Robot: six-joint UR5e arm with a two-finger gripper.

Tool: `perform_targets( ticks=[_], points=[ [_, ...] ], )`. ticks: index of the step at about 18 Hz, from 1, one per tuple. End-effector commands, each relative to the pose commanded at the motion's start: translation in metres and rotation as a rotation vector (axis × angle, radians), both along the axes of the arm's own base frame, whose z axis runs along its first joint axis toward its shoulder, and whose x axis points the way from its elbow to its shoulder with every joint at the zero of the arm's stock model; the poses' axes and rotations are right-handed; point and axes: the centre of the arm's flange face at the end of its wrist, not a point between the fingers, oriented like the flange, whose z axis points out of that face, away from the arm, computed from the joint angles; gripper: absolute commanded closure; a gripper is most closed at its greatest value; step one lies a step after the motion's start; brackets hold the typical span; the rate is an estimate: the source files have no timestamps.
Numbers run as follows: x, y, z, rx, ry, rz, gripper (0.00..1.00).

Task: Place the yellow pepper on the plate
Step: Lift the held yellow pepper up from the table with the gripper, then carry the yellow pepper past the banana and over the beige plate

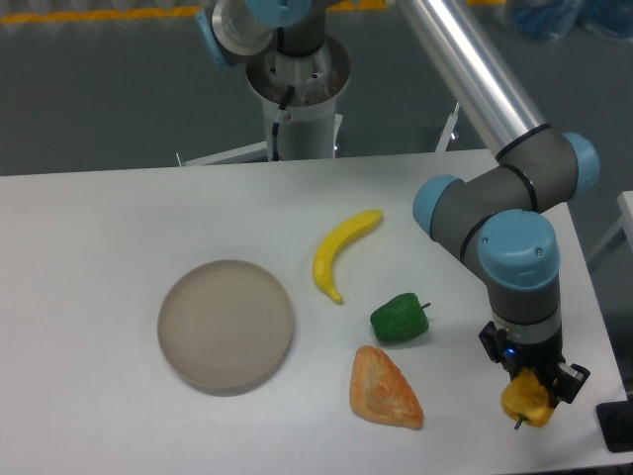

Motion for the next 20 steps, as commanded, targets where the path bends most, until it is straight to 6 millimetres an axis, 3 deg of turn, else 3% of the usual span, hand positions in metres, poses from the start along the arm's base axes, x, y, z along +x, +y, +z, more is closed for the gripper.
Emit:
perform_targets(
  ticks=[6, 10, 13, 15, 17, 20],
  points=[
    [0.004, -0.003, 0.009, 0.016, -0.008, -0.002, 0.68],
    [0.017, -0.014, 0.029, 0.030, -0.016, -0.004, 0.68],
    [0.039, -0.039, 0.049, 0.021, -0.082, 0.047, 0.69],
    [0.061, -0.053, 0.073, 0.018, -0.139, 0.064, 0.69],
    [0.092, -0.061, 0.093, 0.031, -0.207, 0.063, 0.68],
    [0.148, -0.078, 0.093, 0.043, -0.359, 0.154, 0.69]
  ],
)
